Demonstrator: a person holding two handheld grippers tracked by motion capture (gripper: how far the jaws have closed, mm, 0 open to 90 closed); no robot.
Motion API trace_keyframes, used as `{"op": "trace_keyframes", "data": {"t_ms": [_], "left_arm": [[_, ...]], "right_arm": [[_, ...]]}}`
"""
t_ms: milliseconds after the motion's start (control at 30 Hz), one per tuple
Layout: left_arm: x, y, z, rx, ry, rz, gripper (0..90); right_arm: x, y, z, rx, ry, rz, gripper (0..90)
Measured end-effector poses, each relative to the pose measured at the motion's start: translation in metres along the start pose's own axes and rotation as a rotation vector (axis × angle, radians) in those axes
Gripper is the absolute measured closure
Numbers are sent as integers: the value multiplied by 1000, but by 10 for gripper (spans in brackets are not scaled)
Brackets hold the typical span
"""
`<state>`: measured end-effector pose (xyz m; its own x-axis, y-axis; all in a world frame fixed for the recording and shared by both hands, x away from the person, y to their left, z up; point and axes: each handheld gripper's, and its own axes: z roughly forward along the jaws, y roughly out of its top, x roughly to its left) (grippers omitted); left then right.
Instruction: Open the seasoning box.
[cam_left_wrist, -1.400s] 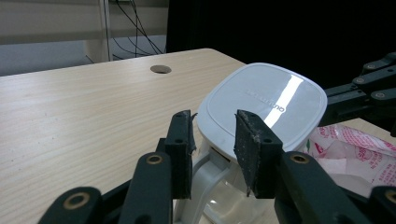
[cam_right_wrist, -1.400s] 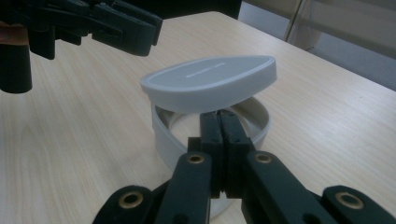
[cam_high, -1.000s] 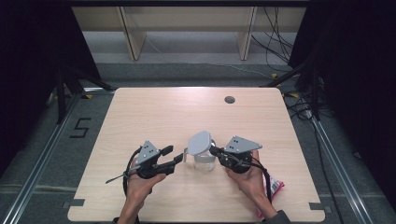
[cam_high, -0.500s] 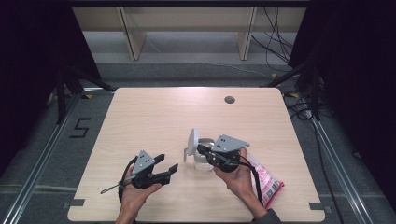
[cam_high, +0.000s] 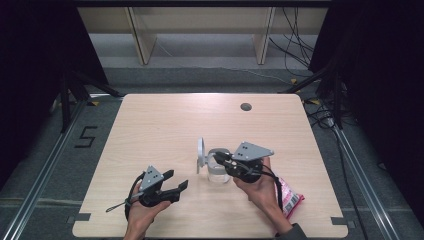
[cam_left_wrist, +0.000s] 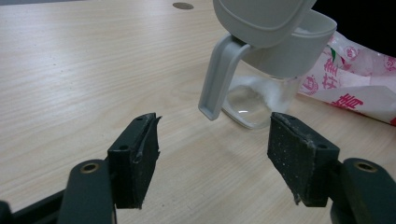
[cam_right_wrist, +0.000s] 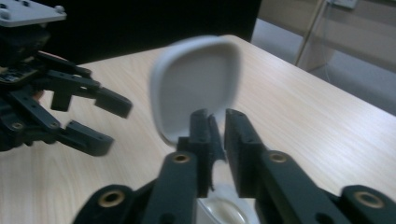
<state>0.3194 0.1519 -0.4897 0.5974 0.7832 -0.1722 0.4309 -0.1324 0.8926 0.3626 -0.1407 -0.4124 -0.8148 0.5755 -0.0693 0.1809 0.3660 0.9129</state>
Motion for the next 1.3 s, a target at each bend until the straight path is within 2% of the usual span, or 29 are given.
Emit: {"op": "trace_keyframes", "data": {"t_ms": [33, 67, 133, 233, 267, 367, 433, 567, 667, 700, 733, 800, 833, 967, 1000, 1033, 1067, 1100, 1133, 1200, 1233, 1300], "left_arm": [[0, 0, 0, 0, -5, -10, 327], [0, 0, 0, -2, -5, -14, 324], [0, 1, 0, -3, -9, -10, 323], [2, 1, -2, -6, -7, -12, 321], [2, 1, -2, -6, -7, -12, 320], [2, 0, -2, -10, -3, -20, 318], [2, 1, -2, -12, 0, -31, 316], [2, 0, -2, -9, -7, -28, 313], [2, 0, -1, -5, -4, -28, 308], [2, -1, -1, -8, -4, -32, 307], [2, -1, -1, -12, -11, -35, 307], [2, -1, -2, 4, -2, -27, 305], [2, -1, -1, -11, -9, -39, 304], [1, -1, -2, 2, -8, -32, 302], [0, -1, -1, 2, -8, -31, 302], [0, -2, 0, 1, -17, -32, 302], [-1, -2, 0, 5, -21, -31, 302], [-2, -3, 1, 1, -23, -32, 302], [-2, -3, 0, 20, -17, -21, 301], [-3, -3, 2, 4, -26, -41, 300], [-2, -3, 1, 15, -23, -28, 300], [-1, -3, 1, 12, -27, -29, 300]], "right_arm": [[-5, -3, -3, -2, -16, 16, 762], [-10, -5, -8, 21, -17, 30, 736], [-18, -8, -16, 30, -34, 56, 669], [-33, -16, -28, 55, -63, 67, 609], [-35, -18, -31, 60, -75, 92, 604], [-50, -28, -42, 65, -118, 111, 601], [-58, -32, -48, 65, -143, 148, 599], [-67, -41, -55, 83, -165, 180, 598], [-71, -47, -56, 115, -168, 194, 597], [-74, -50, -56, 123, -170, 181, 591], [-73, -51, -56, 134, -171, 208, 588], [-78, -56, -56, 159, -167, 185, 563], [-78, -57, -56, 176, -161, 215, 564], [-85, -67, -55, 192, -165, 216, 567], [-84, -69, -55, 204, -166, 241, 568], [-87, -72, -54, 209, -164, 220, 569], [-86, -73, -54, 222, -153, 252, 569], [-88, -75, -53, 231, -151, 231, 574], [-89, -77, -52, 235, -155, 235, 575], [-91, -80, -51, 249, -148, 239, 588], [-89, -81, -51, 260, -145, 262, 595], [-91, -82, -50, 262, -138, 238, 612]]}}
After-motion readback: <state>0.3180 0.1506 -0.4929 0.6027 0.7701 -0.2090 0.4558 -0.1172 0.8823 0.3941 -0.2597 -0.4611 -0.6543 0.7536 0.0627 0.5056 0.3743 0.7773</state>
